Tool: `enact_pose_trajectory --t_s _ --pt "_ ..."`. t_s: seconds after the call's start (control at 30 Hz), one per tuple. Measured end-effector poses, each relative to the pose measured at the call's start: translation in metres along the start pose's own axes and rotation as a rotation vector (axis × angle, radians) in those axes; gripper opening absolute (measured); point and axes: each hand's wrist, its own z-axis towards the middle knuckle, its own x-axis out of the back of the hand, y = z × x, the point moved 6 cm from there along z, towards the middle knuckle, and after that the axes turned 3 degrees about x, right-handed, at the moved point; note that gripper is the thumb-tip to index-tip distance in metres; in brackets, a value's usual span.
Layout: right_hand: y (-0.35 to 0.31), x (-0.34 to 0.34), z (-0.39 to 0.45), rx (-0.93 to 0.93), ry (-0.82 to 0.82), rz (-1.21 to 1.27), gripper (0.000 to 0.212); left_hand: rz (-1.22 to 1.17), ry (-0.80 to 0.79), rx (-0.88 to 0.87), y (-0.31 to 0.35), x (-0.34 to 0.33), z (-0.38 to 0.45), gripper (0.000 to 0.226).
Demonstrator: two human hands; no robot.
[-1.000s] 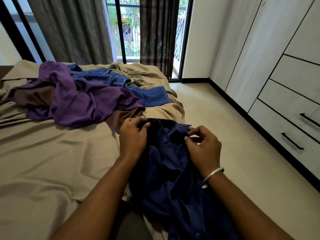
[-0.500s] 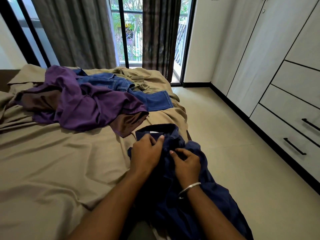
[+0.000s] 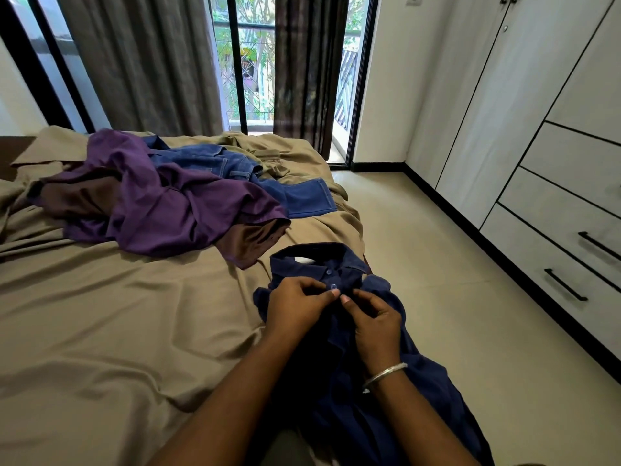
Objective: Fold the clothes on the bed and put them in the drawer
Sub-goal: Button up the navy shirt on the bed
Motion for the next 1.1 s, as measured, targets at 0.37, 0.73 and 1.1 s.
enact_pose_trajectory --t_s 0.37,0.73,1.1 --pt "-0.026 0.018 0.004 0.174 0.27 -0.261 0.026 -0.039 0.053 0.036 -0.004 -0.001 -0.001 0.014" --pt "-0.055 -0.011 -0.005 0.404 -0.05 -0.58 0.016 0.201 0.183 0.027 0.015 -0.001 -0.032 0.022" --pt "-0.046 -0.002 0.006 0.291 -0.118 -0.523 0.021 -0.019 0.174 0.097 -0.002 -0.012 -0.024 0.011"
